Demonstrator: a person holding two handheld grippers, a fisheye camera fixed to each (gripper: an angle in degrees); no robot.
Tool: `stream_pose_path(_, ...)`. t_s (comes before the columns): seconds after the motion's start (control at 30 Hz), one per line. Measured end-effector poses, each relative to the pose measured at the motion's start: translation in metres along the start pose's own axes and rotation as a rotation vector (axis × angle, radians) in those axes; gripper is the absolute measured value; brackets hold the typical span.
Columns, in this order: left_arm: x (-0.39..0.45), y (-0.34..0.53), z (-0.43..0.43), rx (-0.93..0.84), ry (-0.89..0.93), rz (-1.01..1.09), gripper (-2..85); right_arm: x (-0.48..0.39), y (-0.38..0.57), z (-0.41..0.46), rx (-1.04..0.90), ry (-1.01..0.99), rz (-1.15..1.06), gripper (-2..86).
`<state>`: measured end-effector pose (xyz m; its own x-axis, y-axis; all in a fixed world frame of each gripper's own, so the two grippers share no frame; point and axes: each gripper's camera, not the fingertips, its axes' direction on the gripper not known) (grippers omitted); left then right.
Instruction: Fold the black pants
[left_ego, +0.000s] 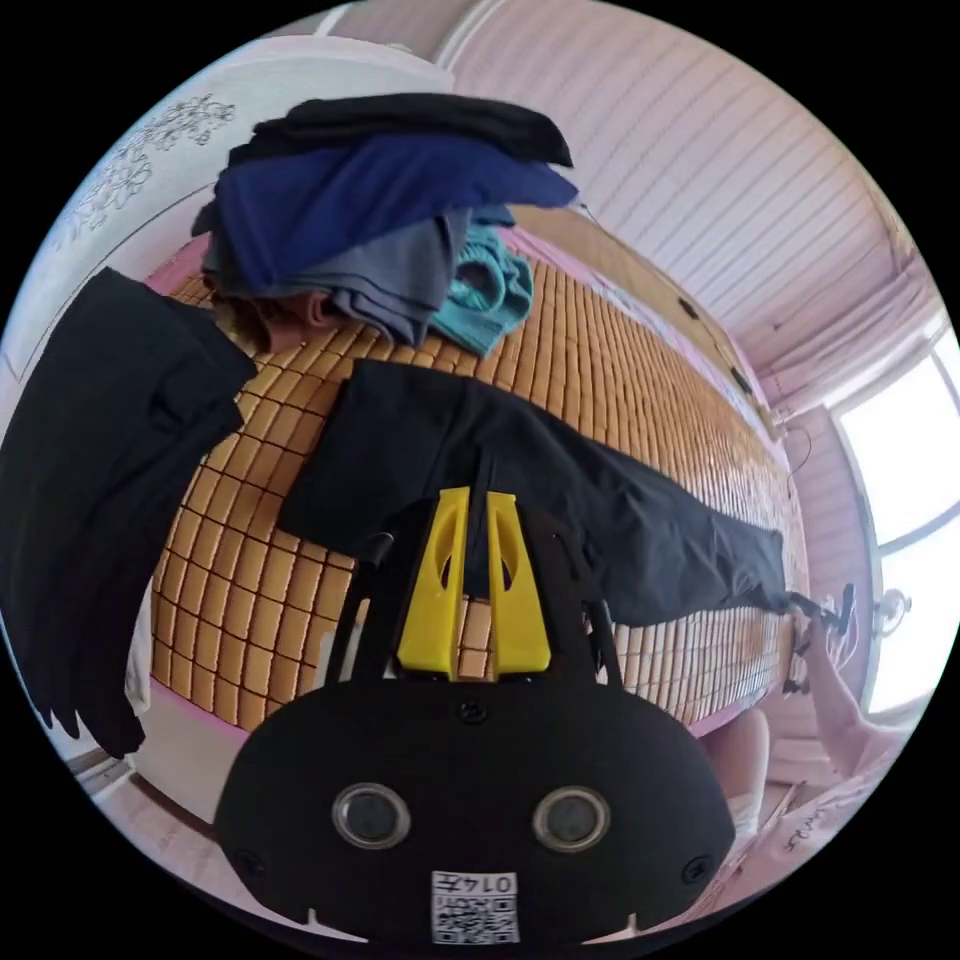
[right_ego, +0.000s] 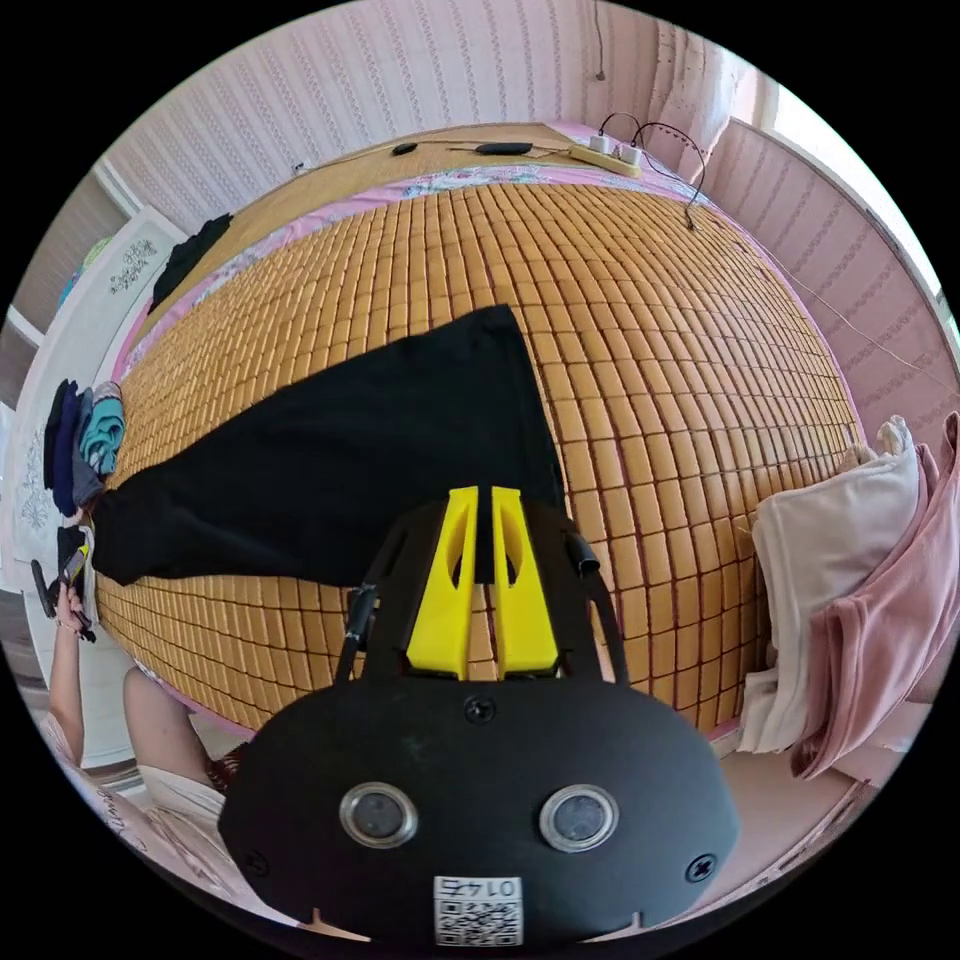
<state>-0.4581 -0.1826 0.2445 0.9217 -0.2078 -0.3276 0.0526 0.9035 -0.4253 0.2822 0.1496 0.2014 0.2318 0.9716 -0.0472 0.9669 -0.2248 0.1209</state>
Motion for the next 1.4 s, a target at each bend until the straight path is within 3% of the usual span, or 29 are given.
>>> stream_pose_path(0.03, 0.010, 0.001, 0.020, -0.082, -0.071, 0.017, 0.0, -0.004, 0.005, -0.002, 0.054, 0.023, -0.011, 1.4)
stream_pose_path(0.17, 0.031, 0.005, 0.040, -0.114, -0.141, 0.075, -0.8, -0.009, 0.013, -0.006, 0.016, 0.131, -0.049, 0.0)
stream_pose_path(0.4, 0.046, 0.040, 0.067, -0.292, -0.260, 0.217, -0.9, 0.002, 0.082, -0.026, -0.098, 0.112, -0.052, -0.4)
stream_pose_path(0.53, 0.057, 0.064, 0.074, -0.266, -0.265, 0.274, -0.1, 0.009, 0.136, -0.049, -0.122, 0.071, -0.028, -0.3)
stream_pose_path(0.7, 0.126, 0.096, 0.056, -0.093, -0.313, 0.486, 3.7, 0.013, 0.138, -0.094, 0.037, 0.052, -0.037, 0.6)
stream_pose_path(0.77, 0.167, 0.111, 0.060, -0.070, -0.264, 0.614, 4.1, 0.015, 0.115, -0.102, 0.117, 0.016, -0.035, 3.3)
stream_pose_path(0.83, 0.220, 0.130, 0.081, -0.076, -0.086, 0.727, 4.7, 0.022, 0.094, -0.098, 0.148, -0.014, -0.010, 6.4)
stream_pose_path(1.0, 0.312, 0.161, 0.151, -0.149, 0.130, 0.906, 7.0, 0.053, 0.061, -0.068, 0.098, -0.092, 0.095, 8.8)
stream_pose_path(1.13, 0.353, 0.176, 0.202, -0.193, 0.053, 1.025, 7.7, 0.064, 0.069, -0.080, 0.132, -0.126, 0.080, 2.2)
stream_pose_path(1.4, 0.353, 0.177, 0.237, -0.191, 0.070, 0.979, 2.9, 0.063, 0.070, -0.136, 0.295, -0.155, -0.005, 1.6)
